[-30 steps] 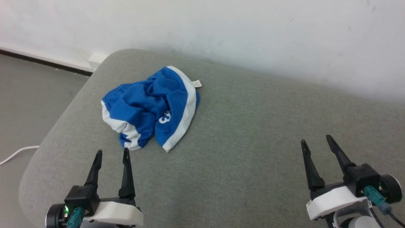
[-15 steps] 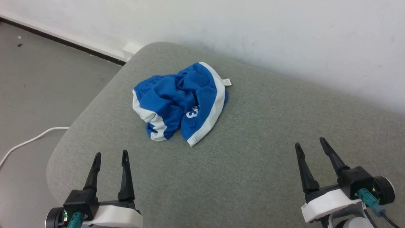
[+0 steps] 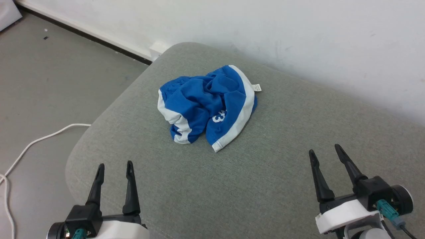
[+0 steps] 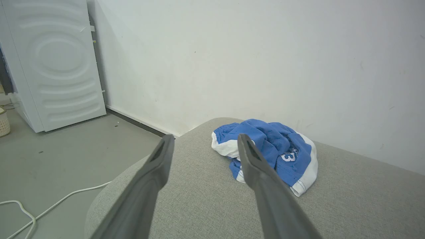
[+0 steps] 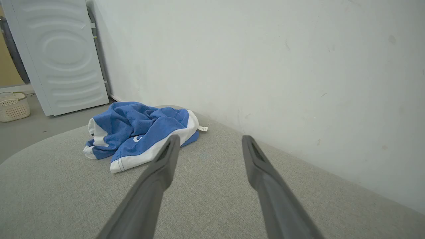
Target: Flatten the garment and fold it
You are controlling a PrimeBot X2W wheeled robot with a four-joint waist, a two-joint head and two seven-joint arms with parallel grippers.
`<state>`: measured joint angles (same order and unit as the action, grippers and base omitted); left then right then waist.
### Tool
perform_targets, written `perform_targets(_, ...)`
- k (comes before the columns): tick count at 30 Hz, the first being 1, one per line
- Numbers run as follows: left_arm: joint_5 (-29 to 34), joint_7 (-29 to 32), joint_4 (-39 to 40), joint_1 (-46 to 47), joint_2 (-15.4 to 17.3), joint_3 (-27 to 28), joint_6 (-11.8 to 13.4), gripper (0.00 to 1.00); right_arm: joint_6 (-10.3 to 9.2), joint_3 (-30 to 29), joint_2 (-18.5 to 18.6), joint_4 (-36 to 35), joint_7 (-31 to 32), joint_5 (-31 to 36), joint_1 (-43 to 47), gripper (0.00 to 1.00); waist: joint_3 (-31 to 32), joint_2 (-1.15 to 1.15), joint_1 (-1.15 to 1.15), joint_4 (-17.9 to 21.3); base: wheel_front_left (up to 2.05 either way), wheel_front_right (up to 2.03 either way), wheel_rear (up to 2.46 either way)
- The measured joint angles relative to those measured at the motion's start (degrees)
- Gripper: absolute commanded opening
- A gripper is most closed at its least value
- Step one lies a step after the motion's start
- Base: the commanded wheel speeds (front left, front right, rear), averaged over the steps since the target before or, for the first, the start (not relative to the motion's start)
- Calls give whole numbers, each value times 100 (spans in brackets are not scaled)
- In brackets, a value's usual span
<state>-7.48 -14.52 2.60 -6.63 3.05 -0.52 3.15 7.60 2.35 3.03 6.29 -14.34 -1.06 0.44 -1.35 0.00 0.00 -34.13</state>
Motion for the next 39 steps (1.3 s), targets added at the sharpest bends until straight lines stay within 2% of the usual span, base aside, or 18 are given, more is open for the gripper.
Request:
perform_targets(12, 8, -15, 0, -31, 0, -3, 0, 100, 0, -8, -1, -37, -34, -4, 0, 100, 11, 0, 0, -31, 0, 0, 0)
perform_targets(15, -359, -16, 24, -30, -1, -4, -18, 100, 0, -31, -3, -85, -35, -20, 0, 100, -5, 0, 0, -23, 0, 0, 0)
perform_targets(18, -909, -20, 38, 39, 0, 5, -311, 100, 0, -96, -4, -156, -36, -16, 0, 100, -57, 0, 0, -11, 0, 0, 0)
perform_targets(21, -937, -21, 74, 412, 56, -7, -639, 100, 0, -222, -2, -220, -37, 22, 0, 100, -137, 0, 0, 7, 0, 0, 0)
perform_targets(23, -915, 14, 102, 815, 193, -43, -723, 100, 0, -290, -2, -270, -38, 78, 0, 100, -193, 0, 0, 24, 0, 0, 0)
perform_targets(25, -866, 264, 204, 1252, 389, -114, -770, 100, 0, -364, -8, -326, -37, 130, -1, 100, -251, 0, 0, 50, 0, 0, 0)
perform_targets(31, -1005, 1552, 186, 2826, 834, -167, -866, 100, 0, -503, -9, -531, -38, 321, -28, 100, -532, 0, 0, 170, 0, 0, 0)
perform_targets(35, -1104, 2213, -334, 3842, 1188, -170, -922, 100, 0, -519, -8, -659, -38, 449, -135, 100, -773, 0, 1, 300, 0, 0, 0)
perform_targets(39, -1422, 2748, -1224, 4565, 1324, -119, -961, 100, 0, -463, -12, -923, -21, 566, -287, 100, -1035, 0, 2, 468, 0, 0, 0)
